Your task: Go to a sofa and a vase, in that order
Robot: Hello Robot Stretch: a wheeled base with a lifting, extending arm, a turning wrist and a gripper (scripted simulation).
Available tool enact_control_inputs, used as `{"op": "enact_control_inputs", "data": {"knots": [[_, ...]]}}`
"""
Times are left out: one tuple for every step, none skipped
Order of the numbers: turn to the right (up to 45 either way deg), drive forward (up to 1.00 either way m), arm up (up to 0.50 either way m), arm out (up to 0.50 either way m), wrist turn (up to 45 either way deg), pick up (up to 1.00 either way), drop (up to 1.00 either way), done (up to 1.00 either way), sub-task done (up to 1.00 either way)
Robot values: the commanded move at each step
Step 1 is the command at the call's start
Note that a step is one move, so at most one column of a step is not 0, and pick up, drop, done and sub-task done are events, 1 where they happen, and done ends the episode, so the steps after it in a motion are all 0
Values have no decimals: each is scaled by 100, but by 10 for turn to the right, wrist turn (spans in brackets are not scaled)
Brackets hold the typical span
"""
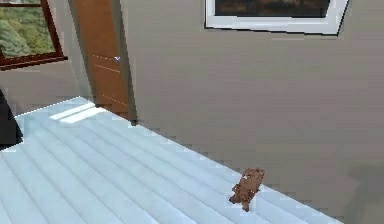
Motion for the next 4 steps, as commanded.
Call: {"op": "enact_control_inputs", "data": {"knots": [[0,20,0,0,0,0,0,0,0],[-450,0,0,0,0,0,0,0,0],[-420,0,0,0,0,0,0,0,0],[0,20,0,0,0,0,0,0,0]]}}
